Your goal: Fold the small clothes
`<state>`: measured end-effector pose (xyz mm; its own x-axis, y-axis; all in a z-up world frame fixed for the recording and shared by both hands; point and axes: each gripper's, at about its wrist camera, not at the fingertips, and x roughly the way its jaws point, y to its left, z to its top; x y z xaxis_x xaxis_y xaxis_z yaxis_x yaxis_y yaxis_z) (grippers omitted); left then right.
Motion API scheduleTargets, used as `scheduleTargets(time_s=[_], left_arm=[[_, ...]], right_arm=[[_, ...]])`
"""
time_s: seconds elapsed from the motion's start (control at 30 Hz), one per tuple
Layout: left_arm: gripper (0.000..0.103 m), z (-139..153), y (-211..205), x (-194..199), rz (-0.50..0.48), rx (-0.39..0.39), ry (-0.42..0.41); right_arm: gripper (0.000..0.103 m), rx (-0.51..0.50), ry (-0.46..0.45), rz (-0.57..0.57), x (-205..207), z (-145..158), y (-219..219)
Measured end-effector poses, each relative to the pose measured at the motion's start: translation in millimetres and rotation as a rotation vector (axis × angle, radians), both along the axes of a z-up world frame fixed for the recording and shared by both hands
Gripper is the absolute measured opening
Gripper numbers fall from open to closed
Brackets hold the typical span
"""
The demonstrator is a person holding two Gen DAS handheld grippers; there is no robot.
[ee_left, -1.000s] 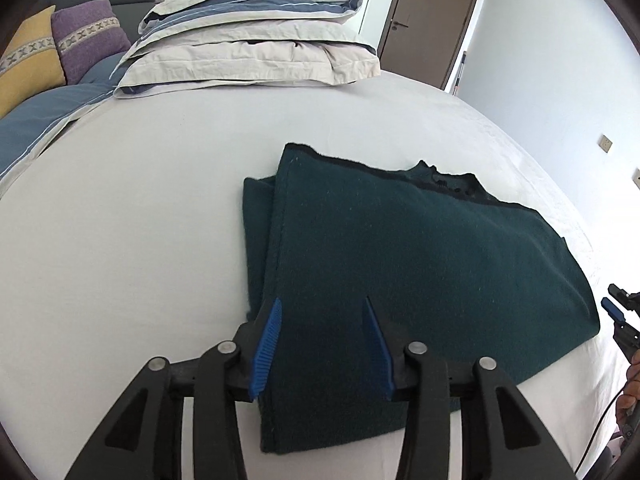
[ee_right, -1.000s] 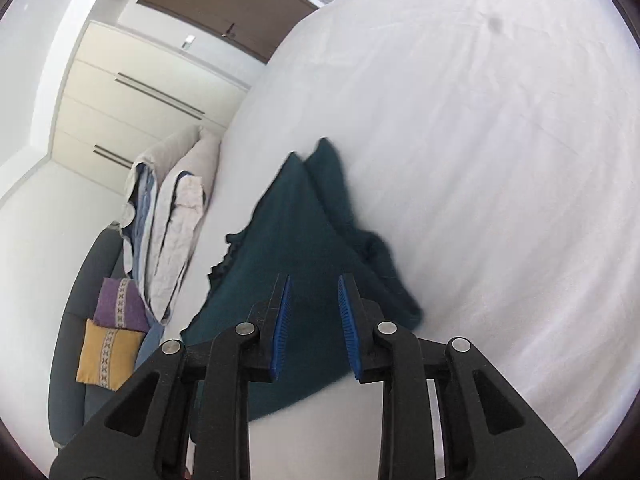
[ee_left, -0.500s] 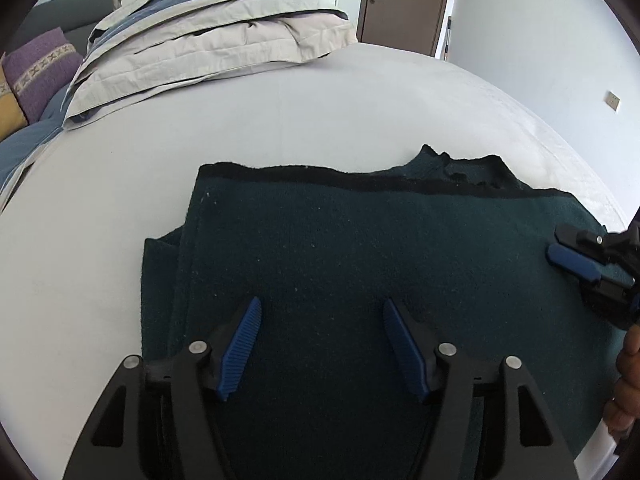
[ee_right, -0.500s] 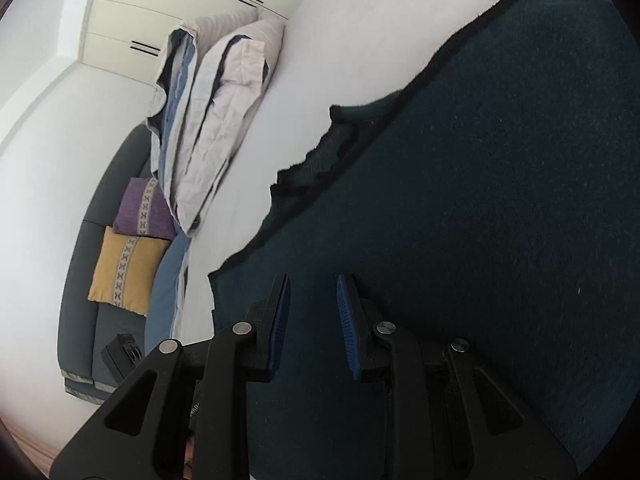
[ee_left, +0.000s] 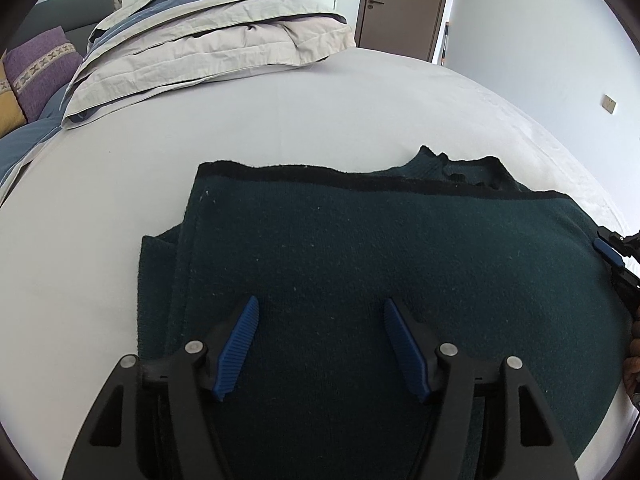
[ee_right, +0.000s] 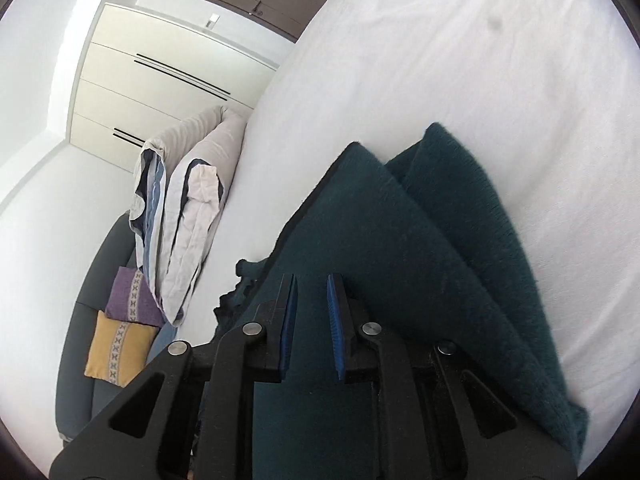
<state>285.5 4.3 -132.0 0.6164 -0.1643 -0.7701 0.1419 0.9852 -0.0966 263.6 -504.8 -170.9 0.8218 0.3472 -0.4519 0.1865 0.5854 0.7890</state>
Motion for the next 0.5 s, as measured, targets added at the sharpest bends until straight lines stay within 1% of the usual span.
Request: scheduleTargets(time_s=[0.03,0.13,0.27,0.4,0.5], left_arm=[[0.068,0,-1,0,0.0,0.0,-0.001],[0.068,0,-1,1,0.001,-0.001,-0.002],[0.068,-2,0,1,0.003,-0.012,-0.005],[0.069,-2,0,1,0.004,-0.018,-0.008],[0.068,-2,1,1,0.005,-0.028,-0.01]], right_arm=[[0.013,0.007,-0.009,0.002,-3,0,-4],[0.012,-0.015,-0.025,-0.011,-9,0,-6],[0.013,-0.051,-0.022,-0.009,-15,2,-6],[0.013,-0.054,-0.022,-0.025,-23,4,-9],[0.013,-0.06,-0.017,-0.046,-36,6,-15]])
